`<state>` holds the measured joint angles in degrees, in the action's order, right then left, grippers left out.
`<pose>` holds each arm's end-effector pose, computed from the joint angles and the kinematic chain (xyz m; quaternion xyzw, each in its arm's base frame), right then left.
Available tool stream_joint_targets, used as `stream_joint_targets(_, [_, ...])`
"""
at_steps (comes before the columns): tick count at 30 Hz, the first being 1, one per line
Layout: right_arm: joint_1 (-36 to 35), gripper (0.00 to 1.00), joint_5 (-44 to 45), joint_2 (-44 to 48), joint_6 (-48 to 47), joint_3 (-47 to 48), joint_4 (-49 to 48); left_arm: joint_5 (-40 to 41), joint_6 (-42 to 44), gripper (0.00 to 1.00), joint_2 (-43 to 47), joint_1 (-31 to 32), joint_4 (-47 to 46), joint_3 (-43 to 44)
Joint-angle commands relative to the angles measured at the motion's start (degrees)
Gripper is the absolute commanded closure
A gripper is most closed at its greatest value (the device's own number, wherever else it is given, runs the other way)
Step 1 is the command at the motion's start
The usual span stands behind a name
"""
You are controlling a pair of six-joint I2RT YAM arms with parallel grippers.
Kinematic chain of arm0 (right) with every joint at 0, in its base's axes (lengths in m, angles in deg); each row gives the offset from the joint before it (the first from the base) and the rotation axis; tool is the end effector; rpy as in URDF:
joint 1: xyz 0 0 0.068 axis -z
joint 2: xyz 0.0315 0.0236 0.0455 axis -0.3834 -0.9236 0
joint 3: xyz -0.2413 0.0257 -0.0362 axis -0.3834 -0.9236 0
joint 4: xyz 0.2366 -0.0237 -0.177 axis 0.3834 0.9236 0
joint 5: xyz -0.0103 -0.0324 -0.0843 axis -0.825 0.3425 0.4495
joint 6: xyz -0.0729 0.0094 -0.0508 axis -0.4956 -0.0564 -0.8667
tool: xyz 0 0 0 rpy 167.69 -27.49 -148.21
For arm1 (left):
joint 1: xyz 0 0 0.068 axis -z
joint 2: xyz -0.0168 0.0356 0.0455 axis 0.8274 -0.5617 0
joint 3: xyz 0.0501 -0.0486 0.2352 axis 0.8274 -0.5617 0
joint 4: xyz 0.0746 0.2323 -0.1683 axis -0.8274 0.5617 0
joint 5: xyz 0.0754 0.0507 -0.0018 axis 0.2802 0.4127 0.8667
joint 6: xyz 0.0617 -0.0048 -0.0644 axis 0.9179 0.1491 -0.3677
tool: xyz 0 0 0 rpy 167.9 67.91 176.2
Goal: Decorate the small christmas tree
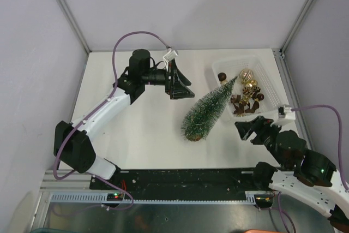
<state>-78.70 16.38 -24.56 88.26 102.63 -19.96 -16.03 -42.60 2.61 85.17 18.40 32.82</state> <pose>0.1162 0.1011 0.3177 0.0431 0.7977 0.2777 0.5336 0.3139 -0.2543 0.3207 0.3792 0.6438 -0.5639 0.3519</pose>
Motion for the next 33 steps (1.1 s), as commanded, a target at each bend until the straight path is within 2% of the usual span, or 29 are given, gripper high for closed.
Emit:
stream_joint_targets(1, [-0.2, 0.21, 13.3, -5.3, 2.5, 5.9, -1.2, -0.7, -0.2, 0.02, 0.1, -0.4, -1.1, 3.3])
stream_joint_targets(6, [0.9, 0.23, 20.2, -12.9, 2.7, 9.2, -1.2, 0.9, -2.0, 0.1, 0.2, -2.9, -1.1, 4.5])
stream_joint_targets(9, [4.2, 0.24, 20.0, -14.5, 4.3, 9.3, -1.5, 0.7, -4.6, 0.15, -0.3, -6.2, -1.0, 5.9])
stream_joint_targets(13, [12.4, 0.18, 3.2, -15.4, -1.3, 7.6, -6.6, 0.3, -3.0, 0.16, 0.7, -8.5, 0.8, 5.1])
stream_joint_targets(16, [16.8, 0.15, -16.1, -14.7, -5.3, 5.8, -10.0, -0.2, -2.1, 0.11, 1.5, -8.7, 1.8, 2.5])
stream_joint_targets(20, [18.5, 0.1, -39.5, -14.1, -7.2, 1.6, -16.4, -2.1, -1.8, 0.07, 0.3, -8.2, 2.0, -0.2])
stream_joint_targets(22, [18.0, 0.09, -44.7, -14.9, -7.2, 0.0, -18.3, -3.5, -1.6, 0.07, -1.0, -7.0, 2.0, -0.6])
stream_joint_targets(27, [14.2, 0.06, -44.5, -15.0, -6.8, -3.1, -21.8, -7.3, -1.5, 0.06, -3.7, -4.1, 2.1, -0.5])
stream_joint_targets(33, [8.0, 0.06, -37.3, -14.5, -7.4, -5.7, -24.5, -9.8, -1.8, 0.07, -6.0, -1.5, 2.0, -0.6])
